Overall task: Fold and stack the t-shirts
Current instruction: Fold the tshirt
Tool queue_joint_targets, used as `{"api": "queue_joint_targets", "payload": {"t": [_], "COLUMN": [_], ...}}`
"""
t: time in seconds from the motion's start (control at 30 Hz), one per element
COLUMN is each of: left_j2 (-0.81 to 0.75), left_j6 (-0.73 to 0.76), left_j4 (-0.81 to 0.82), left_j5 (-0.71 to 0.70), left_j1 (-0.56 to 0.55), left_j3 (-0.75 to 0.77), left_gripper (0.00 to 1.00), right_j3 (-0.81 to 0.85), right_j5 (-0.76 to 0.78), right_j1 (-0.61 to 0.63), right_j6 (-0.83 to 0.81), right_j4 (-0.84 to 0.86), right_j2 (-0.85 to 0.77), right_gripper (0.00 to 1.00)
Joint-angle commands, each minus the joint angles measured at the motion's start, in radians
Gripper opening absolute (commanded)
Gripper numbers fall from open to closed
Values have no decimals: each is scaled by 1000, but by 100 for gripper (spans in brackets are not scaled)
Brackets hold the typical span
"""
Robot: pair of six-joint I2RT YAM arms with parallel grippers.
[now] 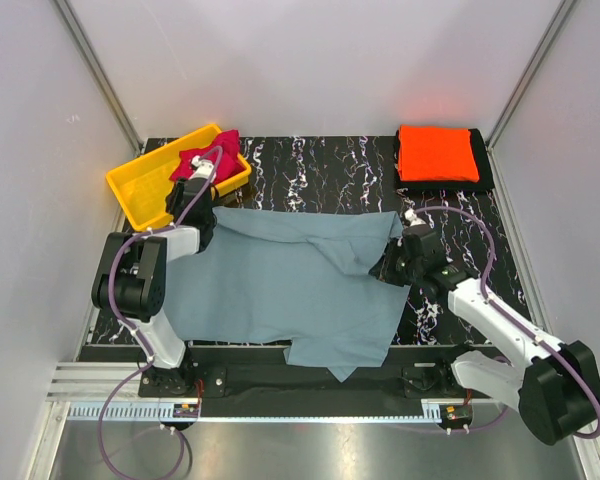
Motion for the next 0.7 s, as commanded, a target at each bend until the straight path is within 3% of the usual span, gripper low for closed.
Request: {"api": "queue_joint_targets", "payload": {"t": [0.0,0.03,0.07,0.17,0.2,0.3,0.33,0.4,0.5,0.67], "left_j2": [10,7,6,-27,-42,-114,-155,-209,-309,-448], "left_j6": [-60,-75,-93,-130,-146,-288,-346,-451,-558,-646], "left_j4": [46,-14,-40,-125,-149,-367,-481,-550,-619,-694], "left_j5": [-29,-41,-55,-86,-69,24,60,172,328,466], "left_j1": [3,4,3,-5,-8,-17,-29,-41,-80,-153], "left_j3": [61,76,105,142,153,239,282,293,291,281], "left_gripper": [35,39,42,59,68,80,80,87,89,91], "right_j3": [-3,4,10,33,49,78,101,121,96,72], "right_j5": [-80,-75,-56,0,30,124,159,181,165,247], "right_j1": [8,8,8,8,8,-3,-12,-38,-75,-129], "right_j6": [23,37,73,164,190,272,298,374,430,471], "right_j4": [-8,-33,-48,-79,-94,-188,-259,-329,-349,-366], "right_j2": [-9,-16,-32,-33,-22,71,102,171,202,181], "right_gripper": [27,31,43,54,55,54,54,54,52,49]}}
